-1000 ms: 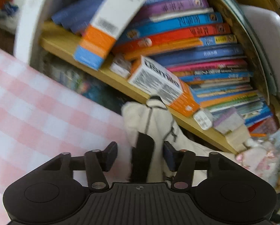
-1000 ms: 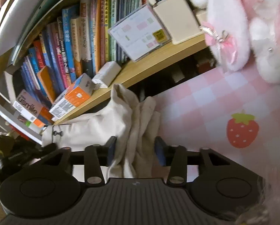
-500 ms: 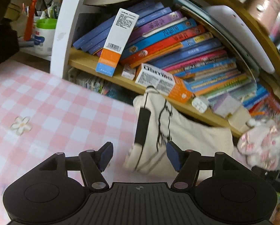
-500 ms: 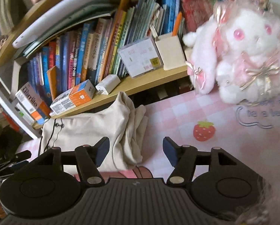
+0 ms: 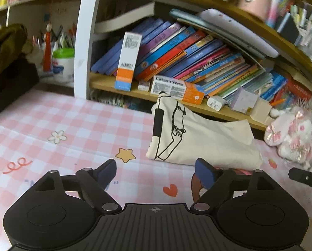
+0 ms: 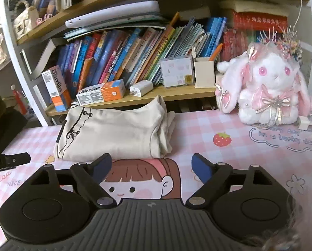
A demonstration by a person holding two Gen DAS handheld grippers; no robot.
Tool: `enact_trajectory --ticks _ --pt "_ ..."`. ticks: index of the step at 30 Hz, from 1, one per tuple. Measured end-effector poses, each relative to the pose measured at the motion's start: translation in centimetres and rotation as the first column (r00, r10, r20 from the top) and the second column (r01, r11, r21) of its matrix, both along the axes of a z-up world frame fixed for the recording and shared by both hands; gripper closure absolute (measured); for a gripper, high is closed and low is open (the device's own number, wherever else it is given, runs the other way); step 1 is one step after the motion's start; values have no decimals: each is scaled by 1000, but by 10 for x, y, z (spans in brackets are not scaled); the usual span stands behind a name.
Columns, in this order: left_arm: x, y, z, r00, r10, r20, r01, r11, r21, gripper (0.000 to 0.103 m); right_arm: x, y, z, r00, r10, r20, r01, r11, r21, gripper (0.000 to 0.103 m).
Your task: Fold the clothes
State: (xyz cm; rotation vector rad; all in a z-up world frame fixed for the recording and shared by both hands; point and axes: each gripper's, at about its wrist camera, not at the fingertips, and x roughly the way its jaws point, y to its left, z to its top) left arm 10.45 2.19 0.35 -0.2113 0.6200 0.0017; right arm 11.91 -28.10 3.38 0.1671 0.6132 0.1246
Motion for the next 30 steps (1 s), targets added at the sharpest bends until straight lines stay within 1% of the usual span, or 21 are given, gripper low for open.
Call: enact_trajectory --ticks 2,4,7,10,14,23,26,30 --pt "-8 -3 2 1000 -1 6 1 1000 18 10 -8 5 1 1000 -9 2 9 1000 -19 14" --pt "-15 -7 3 1000 -4 12 3 999 35 9 -16 11 0 1000 -16 8 16 999 -43 8" --pt "-23 -10 3 1000 -3 8 3 999 41 7 -29 20 -2 1000 -15 17 16 997 -82 2" --pt "-31 -12 2 1000 -1 0 1 999 41 6 -39 28 -5 1000 -3 15 5 995 -103 0" --pt "-38 -15 -2 1000 -6 -8 7 999 52 3 -48 35 -8 1000 3 0 -3 993 -117 0" --pt "-57 -24 -10 999 12 -42 -7 995 99 3 -66 42 -17 999 -23 -37 18 990 -137 0" --pt "-63 -27 -12 998 25 -51 -19 994 111 3 -72 43 -20 999 -26 -41 20 991 -134 0" --pt "-66 -29 -15 998 21 -67 -13 993 117 3 -75 43 -21 998 -29 -48 22 991 -133 0"
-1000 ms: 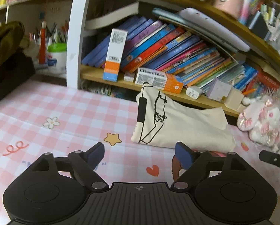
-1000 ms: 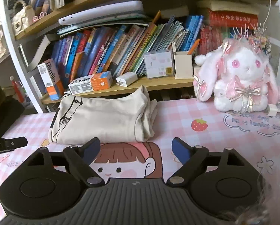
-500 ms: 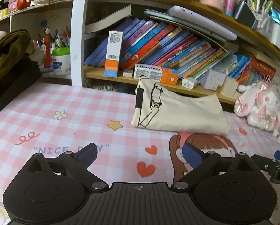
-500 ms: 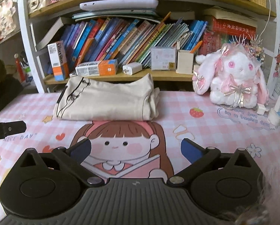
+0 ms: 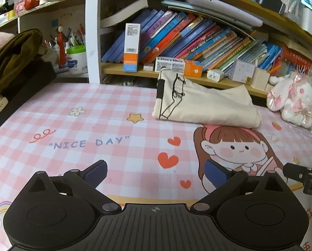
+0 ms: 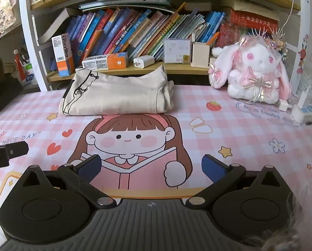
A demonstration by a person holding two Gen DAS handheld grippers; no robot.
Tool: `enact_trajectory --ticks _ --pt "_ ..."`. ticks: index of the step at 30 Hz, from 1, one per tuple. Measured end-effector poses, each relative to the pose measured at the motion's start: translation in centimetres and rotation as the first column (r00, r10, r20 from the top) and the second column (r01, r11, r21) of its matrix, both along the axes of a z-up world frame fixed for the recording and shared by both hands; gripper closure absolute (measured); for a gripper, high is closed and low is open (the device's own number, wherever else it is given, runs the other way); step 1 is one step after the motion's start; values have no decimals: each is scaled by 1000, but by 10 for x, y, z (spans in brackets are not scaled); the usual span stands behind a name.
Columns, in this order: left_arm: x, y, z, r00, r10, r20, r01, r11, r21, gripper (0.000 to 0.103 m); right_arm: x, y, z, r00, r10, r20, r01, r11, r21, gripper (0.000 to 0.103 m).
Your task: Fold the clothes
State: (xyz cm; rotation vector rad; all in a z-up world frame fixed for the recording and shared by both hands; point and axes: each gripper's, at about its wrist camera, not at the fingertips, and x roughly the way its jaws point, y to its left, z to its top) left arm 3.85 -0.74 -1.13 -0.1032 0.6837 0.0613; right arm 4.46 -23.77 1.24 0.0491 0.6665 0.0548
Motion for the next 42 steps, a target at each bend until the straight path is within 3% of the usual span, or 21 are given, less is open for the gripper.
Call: enact_trajectory --ticks 42 --pt "4 -3 -4 999 -24 -32 25 1000 19 2 7 6 -9 999 19 -36 -19 1000 0 0"
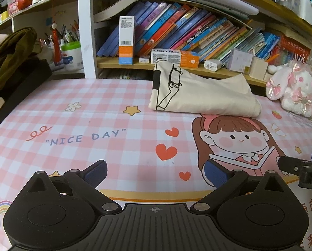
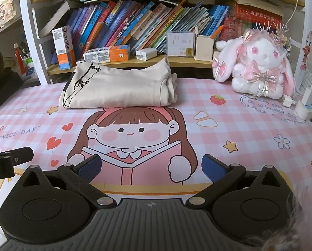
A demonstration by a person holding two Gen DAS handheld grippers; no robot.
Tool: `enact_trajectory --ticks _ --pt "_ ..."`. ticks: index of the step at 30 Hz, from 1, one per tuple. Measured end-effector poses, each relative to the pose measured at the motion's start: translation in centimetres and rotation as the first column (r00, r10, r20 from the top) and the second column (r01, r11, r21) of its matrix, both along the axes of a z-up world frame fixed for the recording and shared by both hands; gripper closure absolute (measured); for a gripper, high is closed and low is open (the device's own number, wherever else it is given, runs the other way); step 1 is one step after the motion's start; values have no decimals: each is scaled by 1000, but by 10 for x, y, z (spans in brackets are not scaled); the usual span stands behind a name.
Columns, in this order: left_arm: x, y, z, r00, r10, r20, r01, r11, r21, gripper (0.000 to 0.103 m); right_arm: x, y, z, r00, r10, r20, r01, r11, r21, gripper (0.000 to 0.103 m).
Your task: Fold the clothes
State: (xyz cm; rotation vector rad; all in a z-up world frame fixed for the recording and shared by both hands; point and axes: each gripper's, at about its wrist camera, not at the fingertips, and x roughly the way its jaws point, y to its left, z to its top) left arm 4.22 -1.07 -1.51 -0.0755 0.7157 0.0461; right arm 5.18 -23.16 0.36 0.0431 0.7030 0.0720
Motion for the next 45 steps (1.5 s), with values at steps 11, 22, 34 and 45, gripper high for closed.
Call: enact_trajectory --ticks 11,22,34,45 --pt "0 -1 -1 1000 -2 -3 2 1000 1 2 1 1 -1 1000 4 -4 -4 1000 4 0" --pt "1 -3 -1 1000 -8 -8 8 1000 -4 2 0 -1 -1 1000 3 -9 -2 1000 9 0" --pt "0 -7 1 1000 -19 -13 18 1000 -6 2 -1 -3 0 1000 5 -8 -5 1000 12 0" --pt "2 -8 0 999 -28 -29 28 1000 0 0 -1 -2 -1 1000 4 -10 -4 1000 13 0"
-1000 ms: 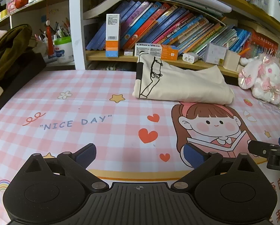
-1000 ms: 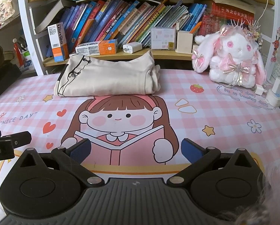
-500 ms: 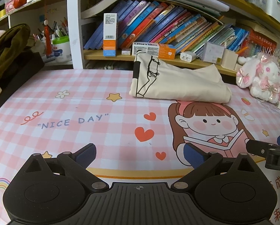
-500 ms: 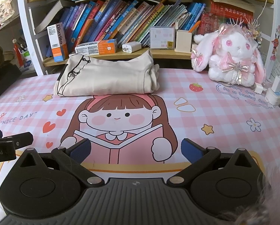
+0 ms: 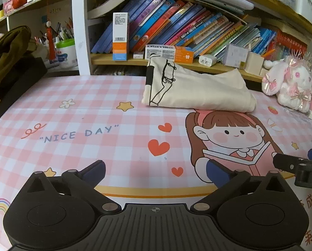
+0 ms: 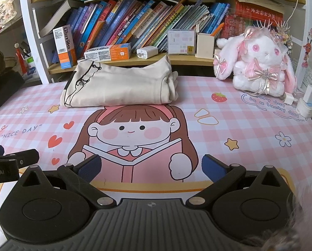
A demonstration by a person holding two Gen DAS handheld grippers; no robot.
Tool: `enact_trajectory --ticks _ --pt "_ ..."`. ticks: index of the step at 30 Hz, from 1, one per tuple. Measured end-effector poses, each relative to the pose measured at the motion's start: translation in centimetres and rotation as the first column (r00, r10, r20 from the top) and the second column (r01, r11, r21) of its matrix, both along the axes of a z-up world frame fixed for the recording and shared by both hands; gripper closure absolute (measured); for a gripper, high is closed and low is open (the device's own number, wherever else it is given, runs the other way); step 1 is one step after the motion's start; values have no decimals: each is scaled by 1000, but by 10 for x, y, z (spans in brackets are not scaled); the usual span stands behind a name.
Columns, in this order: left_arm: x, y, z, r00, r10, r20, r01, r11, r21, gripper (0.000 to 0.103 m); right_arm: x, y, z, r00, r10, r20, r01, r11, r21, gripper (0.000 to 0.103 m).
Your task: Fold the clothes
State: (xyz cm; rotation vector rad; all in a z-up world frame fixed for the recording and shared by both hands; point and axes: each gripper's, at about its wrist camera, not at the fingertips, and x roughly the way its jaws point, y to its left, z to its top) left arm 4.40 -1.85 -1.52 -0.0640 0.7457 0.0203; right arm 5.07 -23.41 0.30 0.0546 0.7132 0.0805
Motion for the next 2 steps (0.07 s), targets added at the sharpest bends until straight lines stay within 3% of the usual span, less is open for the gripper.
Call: enact_trajectory --ticks 2 --pt "1 -1 -1 1000 -4 -5 4 1000 1 0 0 0 0 1000 -2 -2 2 1000 1 0"
